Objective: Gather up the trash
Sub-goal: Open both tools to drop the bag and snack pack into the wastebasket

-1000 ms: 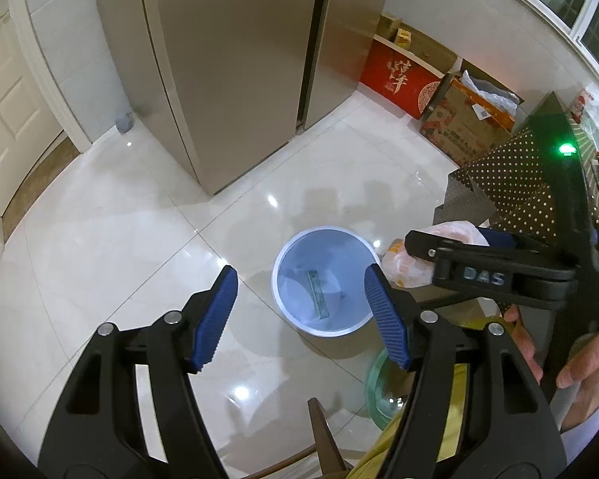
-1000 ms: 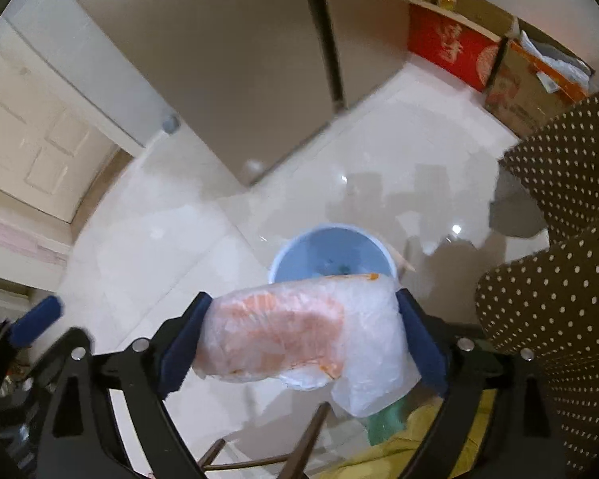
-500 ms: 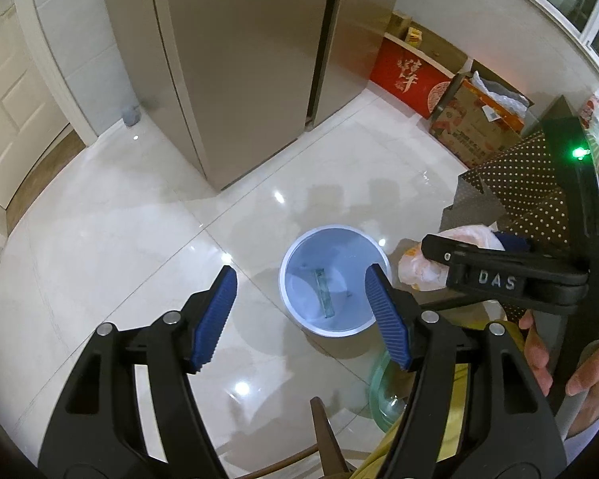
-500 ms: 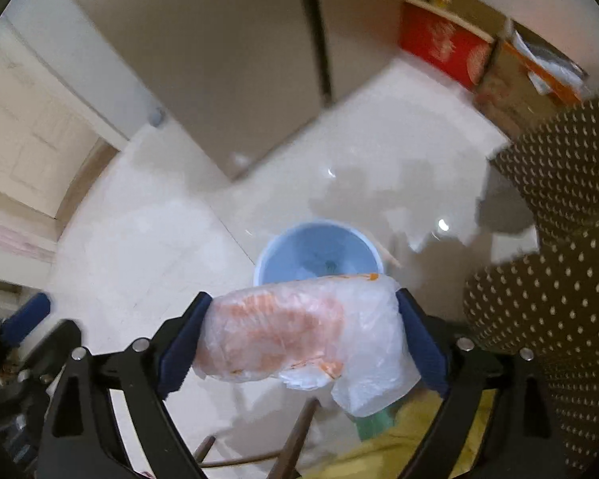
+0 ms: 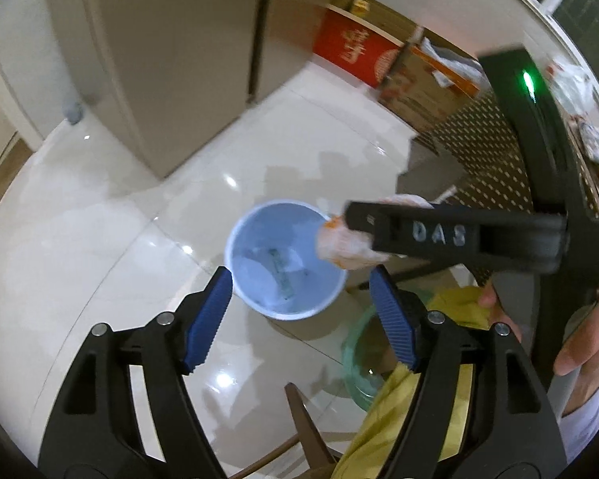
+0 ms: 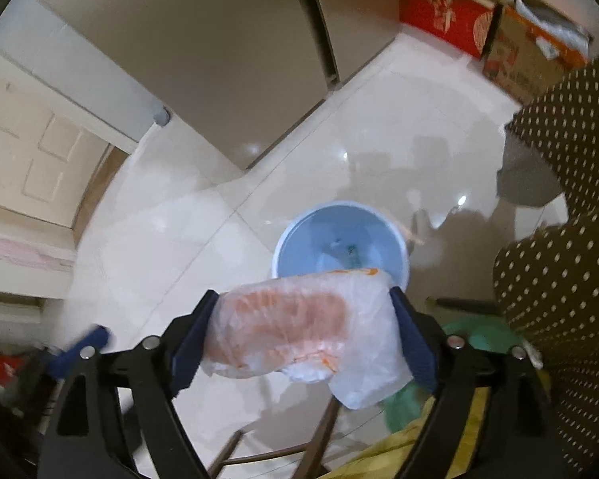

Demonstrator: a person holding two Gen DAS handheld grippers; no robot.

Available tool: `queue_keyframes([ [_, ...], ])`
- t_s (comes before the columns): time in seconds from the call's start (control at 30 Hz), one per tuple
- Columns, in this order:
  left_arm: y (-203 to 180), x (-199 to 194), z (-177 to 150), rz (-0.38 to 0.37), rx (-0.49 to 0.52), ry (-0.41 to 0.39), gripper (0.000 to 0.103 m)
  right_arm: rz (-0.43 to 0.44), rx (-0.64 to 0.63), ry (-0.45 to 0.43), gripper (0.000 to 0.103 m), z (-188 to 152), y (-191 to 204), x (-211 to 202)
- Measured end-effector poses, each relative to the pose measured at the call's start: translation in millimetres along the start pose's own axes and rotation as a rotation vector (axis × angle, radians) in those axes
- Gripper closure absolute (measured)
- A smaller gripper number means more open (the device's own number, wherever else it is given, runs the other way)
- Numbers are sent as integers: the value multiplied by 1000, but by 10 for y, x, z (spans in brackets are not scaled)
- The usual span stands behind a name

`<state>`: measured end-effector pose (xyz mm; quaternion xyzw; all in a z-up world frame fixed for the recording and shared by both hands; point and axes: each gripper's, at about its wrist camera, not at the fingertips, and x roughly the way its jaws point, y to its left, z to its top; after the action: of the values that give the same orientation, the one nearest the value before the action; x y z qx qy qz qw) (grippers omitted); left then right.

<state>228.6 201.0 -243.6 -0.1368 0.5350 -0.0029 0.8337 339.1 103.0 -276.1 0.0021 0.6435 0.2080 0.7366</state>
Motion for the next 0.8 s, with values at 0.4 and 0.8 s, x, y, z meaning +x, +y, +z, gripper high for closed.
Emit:
queue_keyframes([
  [0.4, -59, 588, 172, 147, -28, 58, 28, 31, 3, 9, 20, -53, 45, -142],
  [0.8, 42, 337, 131, 148, -43, 34, 28, -30, 21, 13, 21, -46, -155, -66],
])
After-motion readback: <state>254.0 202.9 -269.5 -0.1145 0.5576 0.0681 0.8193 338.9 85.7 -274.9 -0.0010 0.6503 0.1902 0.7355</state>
